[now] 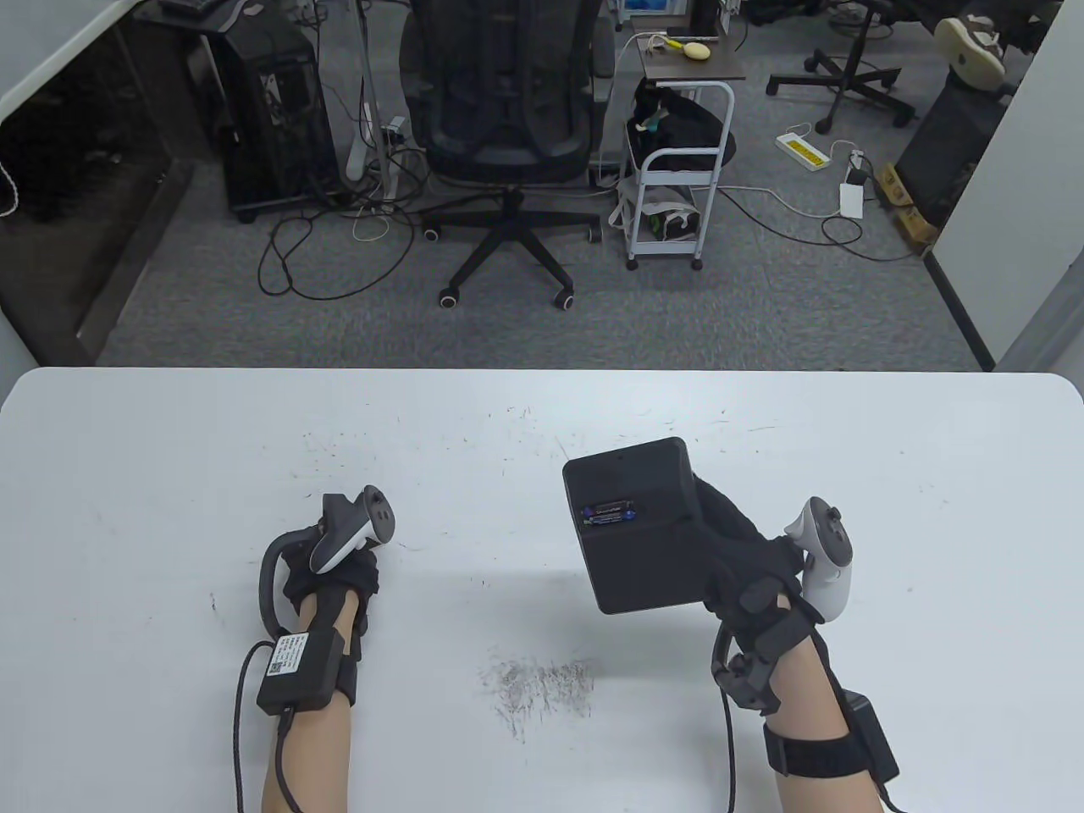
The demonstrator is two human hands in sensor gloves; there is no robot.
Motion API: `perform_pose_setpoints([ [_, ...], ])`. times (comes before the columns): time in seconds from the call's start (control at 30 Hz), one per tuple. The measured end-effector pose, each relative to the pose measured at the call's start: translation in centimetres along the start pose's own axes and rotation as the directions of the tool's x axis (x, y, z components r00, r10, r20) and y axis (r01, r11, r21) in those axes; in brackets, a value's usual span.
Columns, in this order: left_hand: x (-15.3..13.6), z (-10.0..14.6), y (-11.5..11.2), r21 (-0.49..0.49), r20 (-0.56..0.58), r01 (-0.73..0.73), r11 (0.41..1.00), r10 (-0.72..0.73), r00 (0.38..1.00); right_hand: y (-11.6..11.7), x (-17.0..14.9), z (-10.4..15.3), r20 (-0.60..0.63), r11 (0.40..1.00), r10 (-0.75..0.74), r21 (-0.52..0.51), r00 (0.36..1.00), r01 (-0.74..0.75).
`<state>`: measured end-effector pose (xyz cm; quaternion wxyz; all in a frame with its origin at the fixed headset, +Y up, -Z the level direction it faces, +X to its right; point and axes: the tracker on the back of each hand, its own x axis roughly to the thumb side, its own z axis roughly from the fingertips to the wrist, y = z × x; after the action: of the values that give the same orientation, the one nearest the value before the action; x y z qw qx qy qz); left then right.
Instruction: Fit batteries into calculator, then fit battery cover
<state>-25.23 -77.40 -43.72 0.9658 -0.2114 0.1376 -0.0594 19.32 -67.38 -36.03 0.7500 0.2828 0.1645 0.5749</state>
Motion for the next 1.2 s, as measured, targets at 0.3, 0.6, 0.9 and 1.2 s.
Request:
perform_pose_setpoints([
  [0.3,0.3,0.0,0.2,0.028,-0.007,0.041,0.999,-0.041,0.999,0.0,-0.2,-0.1,-0.005,1.000,0.003,0.001,1.000,-0.003],
  [0.6,0.4,-0.1,0.4,0.060,-0.021,0.039,0.997,-0.038,0.999,-0.1,-0.3,-0.2,-0.008,1.000,0.005,-0.002,1.000,-0.005],
  [0.9,0.1,-0.1,0.3,0.092,-0.035,0.005,0.996,-0.002,0.999,-0.6,-0.6,-0.1,-0.023,1.000,-0.004,-0.025,1.000,0.003],
  [1.2,-0.1,-0.1,0.1,0.128,-0.083,-0.046,0.991,0.057,0.995,-1.1,-0.7,0.1,-0.031,0.998,-0.006,-0.055,1.000,0.004],
])
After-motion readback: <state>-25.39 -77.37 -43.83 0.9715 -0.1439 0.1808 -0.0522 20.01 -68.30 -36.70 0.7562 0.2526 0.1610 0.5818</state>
